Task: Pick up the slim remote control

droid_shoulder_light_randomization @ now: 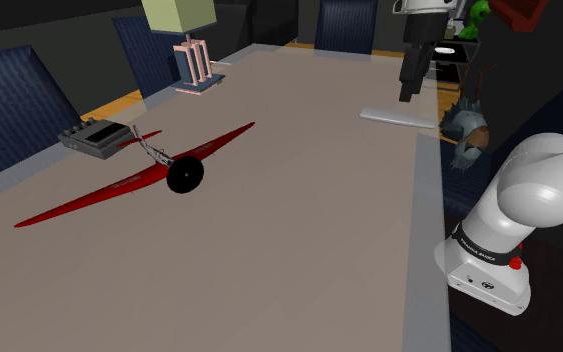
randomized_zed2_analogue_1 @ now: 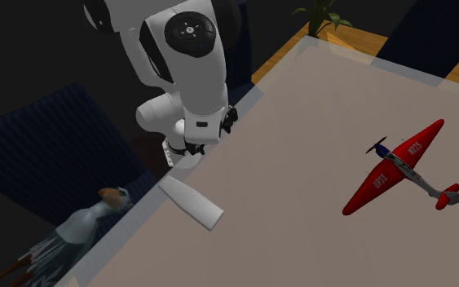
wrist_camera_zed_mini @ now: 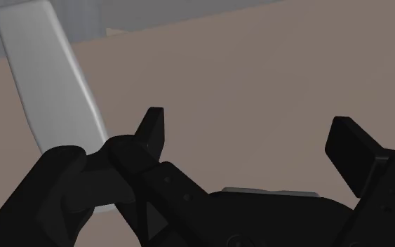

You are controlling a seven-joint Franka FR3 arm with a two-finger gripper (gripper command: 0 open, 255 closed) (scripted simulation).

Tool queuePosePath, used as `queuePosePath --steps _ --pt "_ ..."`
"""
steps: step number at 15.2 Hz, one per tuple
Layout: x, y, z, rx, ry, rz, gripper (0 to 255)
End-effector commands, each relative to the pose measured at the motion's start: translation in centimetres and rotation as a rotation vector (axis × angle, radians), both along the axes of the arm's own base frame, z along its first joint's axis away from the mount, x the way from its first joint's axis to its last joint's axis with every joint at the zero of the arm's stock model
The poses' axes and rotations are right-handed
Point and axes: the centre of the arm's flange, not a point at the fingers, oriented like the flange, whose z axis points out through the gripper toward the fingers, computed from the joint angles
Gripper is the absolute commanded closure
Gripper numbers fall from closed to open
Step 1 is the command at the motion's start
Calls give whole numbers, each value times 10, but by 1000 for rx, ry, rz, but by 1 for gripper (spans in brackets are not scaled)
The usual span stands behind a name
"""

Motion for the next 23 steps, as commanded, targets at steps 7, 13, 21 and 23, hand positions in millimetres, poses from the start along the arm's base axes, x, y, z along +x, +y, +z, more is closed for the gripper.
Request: queuePosePath --steps 7,13,21,23 --pt "8 -53 -41 -57 -81 104 0" --pt "25 -107 -78 -113 -161 208 0" --pt "27 -112 -119 -118 -169 218 0" --pt "27 -112 -122 -118 -169 218 0"
